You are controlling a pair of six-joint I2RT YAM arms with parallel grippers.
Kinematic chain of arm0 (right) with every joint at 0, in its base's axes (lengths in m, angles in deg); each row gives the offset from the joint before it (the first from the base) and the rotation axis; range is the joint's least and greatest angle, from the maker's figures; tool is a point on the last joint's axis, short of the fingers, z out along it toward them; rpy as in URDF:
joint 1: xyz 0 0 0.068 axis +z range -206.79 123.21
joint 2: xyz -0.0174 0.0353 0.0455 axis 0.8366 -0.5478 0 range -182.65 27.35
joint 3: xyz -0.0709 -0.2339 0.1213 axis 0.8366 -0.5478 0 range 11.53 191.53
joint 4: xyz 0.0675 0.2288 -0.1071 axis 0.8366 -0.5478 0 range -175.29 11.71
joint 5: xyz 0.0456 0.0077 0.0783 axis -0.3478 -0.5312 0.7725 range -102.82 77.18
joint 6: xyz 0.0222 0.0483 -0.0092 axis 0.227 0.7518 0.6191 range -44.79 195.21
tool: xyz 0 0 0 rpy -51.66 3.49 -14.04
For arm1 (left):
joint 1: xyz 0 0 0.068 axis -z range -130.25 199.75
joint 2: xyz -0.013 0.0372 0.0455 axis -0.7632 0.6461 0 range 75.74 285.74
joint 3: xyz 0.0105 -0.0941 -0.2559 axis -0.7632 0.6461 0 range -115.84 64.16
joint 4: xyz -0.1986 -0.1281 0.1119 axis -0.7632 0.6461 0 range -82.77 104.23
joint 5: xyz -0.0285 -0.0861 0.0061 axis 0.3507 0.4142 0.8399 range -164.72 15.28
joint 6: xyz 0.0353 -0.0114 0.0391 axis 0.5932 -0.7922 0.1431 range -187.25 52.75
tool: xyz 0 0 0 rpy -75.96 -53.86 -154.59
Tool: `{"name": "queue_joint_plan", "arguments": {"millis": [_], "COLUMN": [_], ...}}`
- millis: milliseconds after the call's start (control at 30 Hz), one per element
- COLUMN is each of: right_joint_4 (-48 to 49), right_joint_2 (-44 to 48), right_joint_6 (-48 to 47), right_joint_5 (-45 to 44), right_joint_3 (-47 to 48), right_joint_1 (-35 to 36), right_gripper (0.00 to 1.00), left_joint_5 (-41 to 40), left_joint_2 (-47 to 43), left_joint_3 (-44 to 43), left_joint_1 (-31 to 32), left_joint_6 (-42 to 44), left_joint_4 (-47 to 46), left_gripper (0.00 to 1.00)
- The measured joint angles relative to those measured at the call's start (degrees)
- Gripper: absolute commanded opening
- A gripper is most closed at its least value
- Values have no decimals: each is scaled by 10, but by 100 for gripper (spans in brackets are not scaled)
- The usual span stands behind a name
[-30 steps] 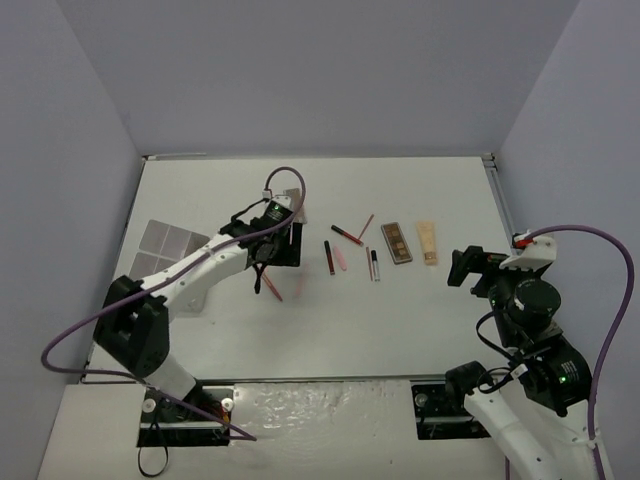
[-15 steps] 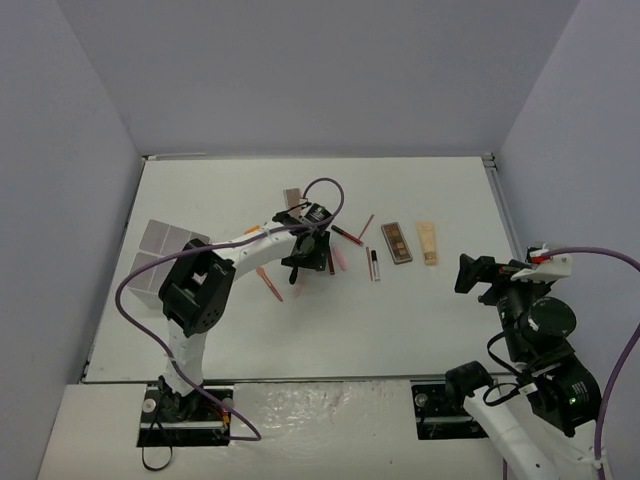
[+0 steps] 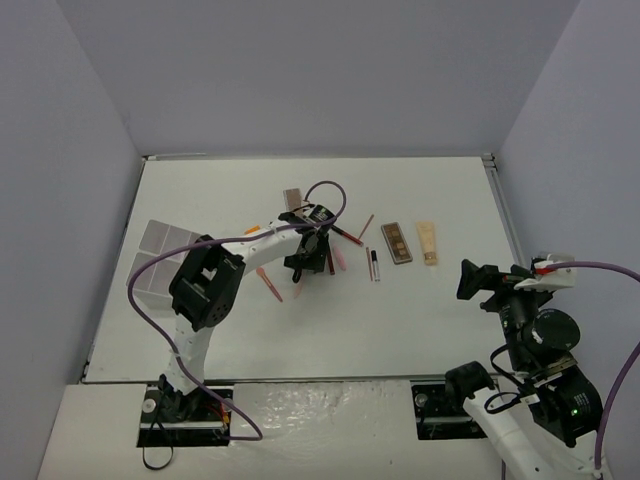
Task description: Organize the makeup
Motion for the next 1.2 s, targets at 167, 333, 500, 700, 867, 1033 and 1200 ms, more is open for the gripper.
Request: {"name": "queue_joint_plan", "arguments": {"millis": [167, 333, 500, 700, 867, 1033, 1200], "right_joint_4": [0, 0, 1, 3, 4, 4, 4], "right_joint_2": [6, 13, 16, 27, 34, 40, 52], "right_joint_6": [0, 0, 0, 0, 0, 0, 0], "right_joint_5": [0, 0, 0, 0, 0, 0, 0], "right_joint_3": [-2, -6, -10, -14, -15, -16, -17], "right_joint_1": [0, 0, 0, 0, 1, 1, 3], "right_gripper": [100, 100, 100, 100, 100, 100, 100], "left_joint_5": [9, 21, 24, 13, -18, -87, -145], "left_joint_2": [0, -6, -16, -66, -168, -317, -467], "left_joint_3": [3, 15, 29, 77, 107, 173, 279], "left_joint_1": [0, 0, 0, -1, -5, -31, -113], "left_joint_6": [-1, -2, 2, 6, 11, 18, 24], "left_joint_4": [-5, -23, -31, -26, -16, -30, -57], "left_gripper": [33, 15, 9, 6, 6, 6, 6]}}
